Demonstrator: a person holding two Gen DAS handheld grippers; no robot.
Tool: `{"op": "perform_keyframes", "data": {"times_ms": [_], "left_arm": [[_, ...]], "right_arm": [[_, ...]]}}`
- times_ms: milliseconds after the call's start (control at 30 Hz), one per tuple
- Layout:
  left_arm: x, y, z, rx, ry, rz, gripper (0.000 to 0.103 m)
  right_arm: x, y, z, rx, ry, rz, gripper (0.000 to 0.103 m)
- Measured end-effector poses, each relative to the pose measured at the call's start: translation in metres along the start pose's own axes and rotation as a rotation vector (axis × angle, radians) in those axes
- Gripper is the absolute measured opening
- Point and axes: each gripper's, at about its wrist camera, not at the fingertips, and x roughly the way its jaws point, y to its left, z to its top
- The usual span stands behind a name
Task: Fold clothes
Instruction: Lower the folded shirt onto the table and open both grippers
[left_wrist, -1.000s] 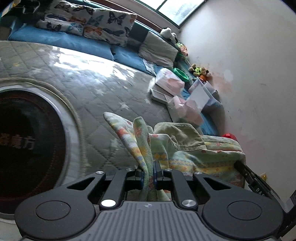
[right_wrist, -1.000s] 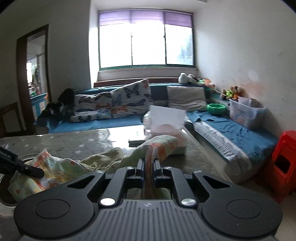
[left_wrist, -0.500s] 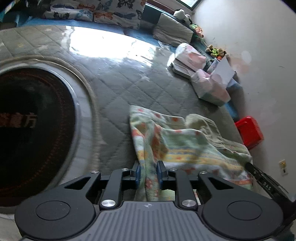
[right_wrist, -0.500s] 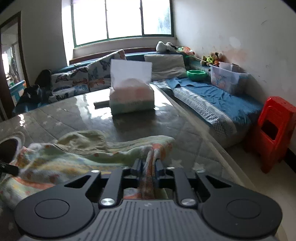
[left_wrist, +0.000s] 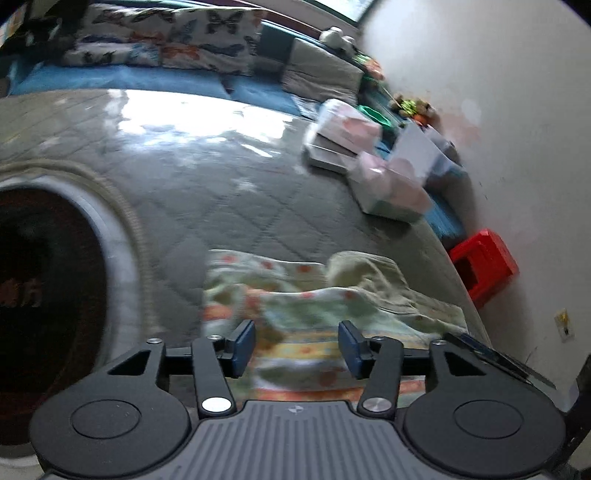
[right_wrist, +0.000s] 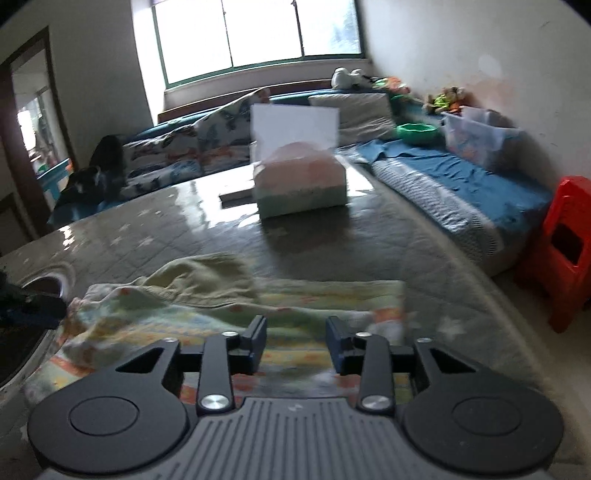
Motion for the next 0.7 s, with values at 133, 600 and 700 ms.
{"op": "perform_keyframes", "data": {"times_ms": [133, 600, 700], "left_arm": [[0.011, -0.016, 0.002, 0.036, -0.001, -0.032, 0.054], [0.051, -0.013, 0.006, 0.06, -0.007, -0.054, 0.035], [0.048, -0.011, 0.008, 0.048, -0.008, -0.058, 0.035]], "right_arm": [[0.003, 0.012, 0.001, -0.008, -0.005, 0.033, 0.042], [0.027, 0.022, 0.0, -0.04, 0.016, 0.027, 0.045], [0.024, 0.023, 0.002, -0.049, 0.013, 0.025, 0.048]]}}
